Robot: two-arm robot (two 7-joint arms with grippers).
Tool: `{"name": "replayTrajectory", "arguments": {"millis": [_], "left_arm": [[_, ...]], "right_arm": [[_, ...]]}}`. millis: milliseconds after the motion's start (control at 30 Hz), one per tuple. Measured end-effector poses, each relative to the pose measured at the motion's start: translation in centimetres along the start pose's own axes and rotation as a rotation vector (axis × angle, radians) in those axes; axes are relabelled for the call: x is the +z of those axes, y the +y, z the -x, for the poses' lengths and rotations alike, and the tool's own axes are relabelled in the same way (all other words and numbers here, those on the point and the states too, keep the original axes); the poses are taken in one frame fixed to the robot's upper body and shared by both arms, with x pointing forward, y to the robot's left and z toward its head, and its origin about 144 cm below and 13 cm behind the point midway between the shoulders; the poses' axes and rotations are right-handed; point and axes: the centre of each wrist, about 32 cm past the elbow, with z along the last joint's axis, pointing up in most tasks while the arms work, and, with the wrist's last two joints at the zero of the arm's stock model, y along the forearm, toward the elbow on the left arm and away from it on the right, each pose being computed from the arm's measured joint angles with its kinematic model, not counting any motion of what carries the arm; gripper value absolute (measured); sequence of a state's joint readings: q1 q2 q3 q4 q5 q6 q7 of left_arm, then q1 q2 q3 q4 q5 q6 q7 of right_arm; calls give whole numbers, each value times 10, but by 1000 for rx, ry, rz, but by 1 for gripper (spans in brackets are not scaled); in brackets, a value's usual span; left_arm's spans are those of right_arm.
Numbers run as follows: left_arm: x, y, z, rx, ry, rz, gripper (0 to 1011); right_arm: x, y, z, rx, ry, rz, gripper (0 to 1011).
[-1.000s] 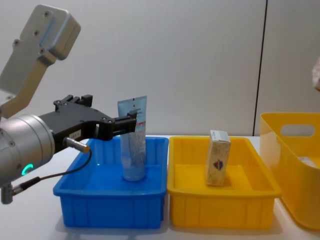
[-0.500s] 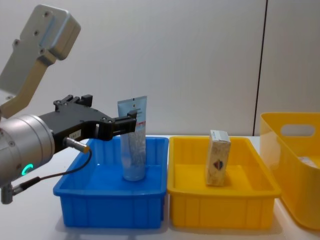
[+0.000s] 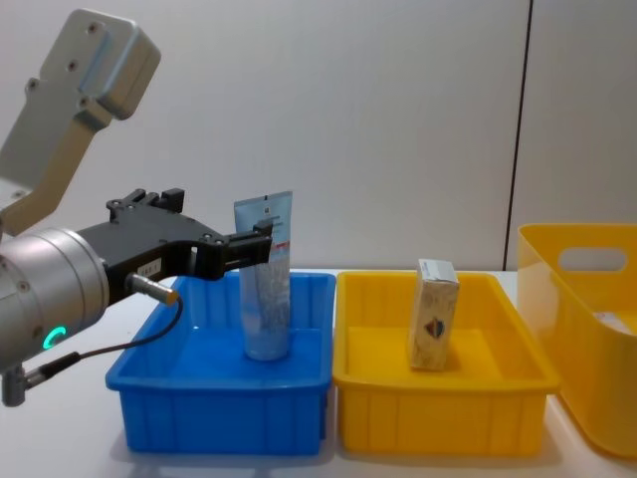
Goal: Bimanual collaborative sorting of washing and personal care products
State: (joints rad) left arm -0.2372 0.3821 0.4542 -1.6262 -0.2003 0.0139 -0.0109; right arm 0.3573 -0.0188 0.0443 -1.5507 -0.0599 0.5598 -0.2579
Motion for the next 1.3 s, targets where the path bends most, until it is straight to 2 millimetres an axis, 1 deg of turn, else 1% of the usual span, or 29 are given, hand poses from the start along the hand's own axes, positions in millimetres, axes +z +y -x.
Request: {"name": "replayTrajectory", "arguments": {"millis": [33, 100, 167, 267, 300, 333, 367, 433, 500, 600, 667, 700, 733, 833, 1133, 1300], "left_arm": [[0, 0, 0, 0, 0, 0, 1001], [0, 0, 0, 0, 0, 0, 1001], [0, 0, 0, 0, 0, 0, 1001], [0, 0, 0, 0, 0, 0, 1001], [0, 0, 0, 0, 0, 0, 1001], [0, 0, 0, 0, 0, 0, 1001], [0, 0, 0, 0, 0, 0, 1001], [0, 0, 0, 0, 0, 0, 1001], [0, 0, 0, 0, 0, 0, 1001], [0, 0, 0, 0, 0, 0, 1001], [0, 0, 0, 0, 0, 0, 1001], [0, 0, 0, 0, 0, 0, 1001], [0, 0, 0, 0, 0, 0, 1001], [0, 0, 0, 0, 0, 0, 1001], [0, 0, 0, 0, 0, 0, 1001], [0, 0, 0, 0, 0, 0, 1001]], "right_arm": [[0, 0, -1, 0, -5, 7, 278], [-1, 2, -2, 0, -18, 25, 322], [-2, 3, -3, 0, -29, 43, 404], [-2, 3, -4, 0, -37, 55, 470], [-3, 4, -5, -1, -42, 63, 530], [-3, 4, -5, -1, -45, 67, 530], [-3, 4, -5, -1, -47, 69, 593], [-3, 5, -6, -1, -52, 78, 629], [-4, 5, -6, -1, -55, 84, 736], [-4, 6, -7, -2, -60, 92, 796], [-4, 6, -7, -2, -63, 96, 870], [-4, 6, -7, -1, -63, 97, 882], [-4, 6, -7, 0, -63, 97, 925], [-4, 5, -8, 4, -56, 91, 992], [0, 0, -12, 44, 8, 40, 1002], [6, -4, -17, 90, 74, -7, 1002]]}}
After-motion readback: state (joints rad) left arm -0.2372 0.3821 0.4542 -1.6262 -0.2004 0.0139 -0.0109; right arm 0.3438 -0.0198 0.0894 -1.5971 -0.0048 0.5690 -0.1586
